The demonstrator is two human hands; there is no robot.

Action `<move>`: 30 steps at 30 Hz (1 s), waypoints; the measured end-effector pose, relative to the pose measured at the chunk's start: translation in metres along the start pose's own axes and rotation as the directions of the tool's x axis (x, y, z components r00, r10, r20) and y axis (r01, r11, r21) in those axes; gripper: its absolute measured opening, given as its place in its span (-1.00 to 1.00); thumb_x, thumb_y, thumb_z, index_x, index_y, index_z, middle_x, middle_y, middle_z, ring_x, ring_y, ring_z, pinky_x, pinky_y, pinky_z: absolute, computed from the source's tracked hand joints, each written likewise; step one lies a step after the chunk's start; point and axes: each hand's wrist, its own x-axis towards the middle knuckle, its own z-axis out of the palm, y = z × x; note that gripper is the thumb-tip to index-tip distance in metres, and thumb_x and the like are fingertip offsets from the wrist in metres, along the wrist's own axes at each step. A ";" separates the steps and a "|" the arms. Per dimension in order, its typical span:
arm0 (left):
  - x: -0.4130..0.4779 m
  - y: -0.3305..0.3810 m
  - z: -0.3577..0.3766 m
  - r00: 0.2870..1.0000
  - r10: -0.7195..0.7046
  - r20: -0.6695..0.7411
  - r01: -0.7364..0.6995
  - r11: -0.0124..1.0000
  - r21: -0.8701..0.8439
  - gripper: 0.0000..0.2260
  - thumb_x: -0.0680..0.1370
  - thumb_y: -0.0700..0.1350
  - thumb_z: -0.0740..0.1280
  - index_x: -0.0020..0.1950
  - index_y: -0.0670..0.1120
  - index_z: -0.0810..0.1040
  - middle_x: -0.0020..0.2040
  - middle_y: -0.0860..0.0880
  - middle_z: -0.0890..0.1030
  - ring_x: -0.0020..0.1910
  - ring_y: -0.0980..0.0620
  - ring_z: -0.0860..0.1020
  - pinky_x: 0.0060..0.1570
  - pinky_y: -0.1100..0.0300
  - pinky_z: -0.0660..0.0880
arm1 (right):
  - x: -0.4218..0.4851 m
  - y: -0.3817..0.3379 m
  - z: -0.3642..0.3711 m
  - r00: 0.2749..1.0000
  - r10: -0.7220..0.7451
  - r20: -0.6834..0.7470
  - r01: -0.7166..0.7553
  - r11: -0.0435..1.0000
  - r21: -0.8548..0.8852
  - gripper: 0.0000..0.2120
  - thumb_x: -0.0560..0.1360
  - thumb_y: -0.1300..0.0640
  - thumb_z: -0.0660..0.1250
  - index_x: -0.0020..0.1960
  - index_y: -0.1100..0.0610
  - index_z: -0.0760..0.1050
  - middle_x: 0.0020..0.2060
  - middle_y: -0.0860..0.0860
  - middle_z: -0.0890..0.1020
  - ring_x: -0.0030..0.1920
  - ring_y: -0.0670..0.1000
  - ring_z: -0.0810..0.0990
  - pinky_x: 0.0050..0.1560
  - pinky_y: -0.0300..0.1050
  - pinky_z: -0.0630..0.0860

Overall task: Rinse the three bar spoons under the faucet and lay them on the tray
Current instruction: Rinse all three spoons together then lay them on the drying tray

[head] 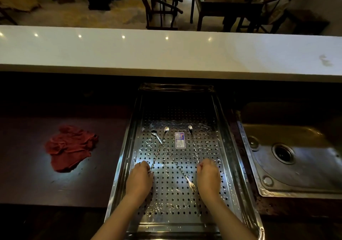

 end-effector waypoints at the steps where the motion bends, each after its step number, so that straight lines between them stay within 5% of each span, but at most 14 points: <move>1: 0.000 0.000 0.002 1.000 0.008 -0.004 -0.008 1.000 0.004 -0.97 0.53 -0.18 0.27 -0.06 -0.07 0.48 -0.12 -0.01 0.57 -0.17 0.04 0.54 -0.15 0.15 0.55 | 0.001 0.000 0.001 1.000 -0.009 -0.001 0.009 1.000 -0.009 -0.92 0.54 0.22 0.28 -0.04 0.19 0.54 -0.23 -0.02 0.53 -0.24 -0.08 0.44 -0.29 -0.33 0.31; 8: 0.001 -0.004 0.008 0.999 0.018 -0.034 -0.019 1.000 -0.018 -0.85 0.53 -0.30 0.20 0.00 -0.11 0.50 -0.13 -0.02 0.58 -0.19 0.05 0.53 -0.20 0.22 0.50 | -0.001 -0.006 0.001 0.995 -0.101 -0.023 0.102 0.995 0.012 -0.87 0.55 0.14 0.25 0.05 0.16 0.49 -0.05 0.01 0.54 -0.06 -0.05 0.49 -0.04 -0.21 0.51; 14: 0.001 -0.004 0.008 0.998 0.027 -0.051 -0.028 0.999 -0.025 -0.86 0.55 -0.27 0.19 0.02 -0.10 0.50 -0.10 -0.03 0.60 -0.19 0.07 0.51 -0.21 0.27 0.42 | -0.020 -0.034 0.020 0.900 -0.362 0.243 0.407 0.897 -0.172 -0.72 0.56 0.13 0.18 0.27 0.12 0.37 0.19 0.01 0.48 0.21 0.01 0.42 0.32 -0.10 0.35; 20: -0.002 -0.004 0.007 0.998 0.030 -0.049 -0.032 0.999 -0.021 -0.86 0.55 -0.26 0.17 0.01 -0.10 0.49 -0.11 -0.03 0.59 -0.19 0.06 0.52 -0.18 0.20 0.51 | -0.013 -0.050 0.018 0.898 -0.363 0.249 0.414 0.887 -0.202 -0.74 0.53 0.34 0.14 0.20 0.19 0.40 0.13 0.08 0.53 0.11 0.04 0.47 0.16 -0.15 0.41; 26: -0.005 -0.003 0.009 0.998 0.018 -0.067 -0.020 0.999 -0.036 -0.82 0.54 -0.30 0.14 0.01 -0.13 0.50 -0.11 -0.06 0.58 -0.22 0.03 0.51 -0.27 0.22 0.44 | -0.016 -0.047 0.012 0.936 -0.300 0.186 0.284 0.953 0.109 -0.83 0.63 0.19 0.04 0.00 0.04 0.40 -0.18 -0.08 0.43 -0.36 -0.18 0.33 -0.49 -0.40 0.37; 30: -0.005 -0.002 0.009 0.997 0.022 -0.073 -0.025 0.999 -0.039 -0.80 0.53 -0.34 0.13 0.02 -0.14 0.49 -0.11 -0.07 0.58 -0.23 0.03 0.49 -0.29 0.23 0.39 | -0.025 -0.037 0.012 0.968 -0.211 0.134 0.193 0.972 0.131 -0.80 0.61 0.26 0.09 0.18 0.13 0.39 -0.14 -0.09 0.45 -0.34 -0.19 0.39 -0.52 -0.42 0.32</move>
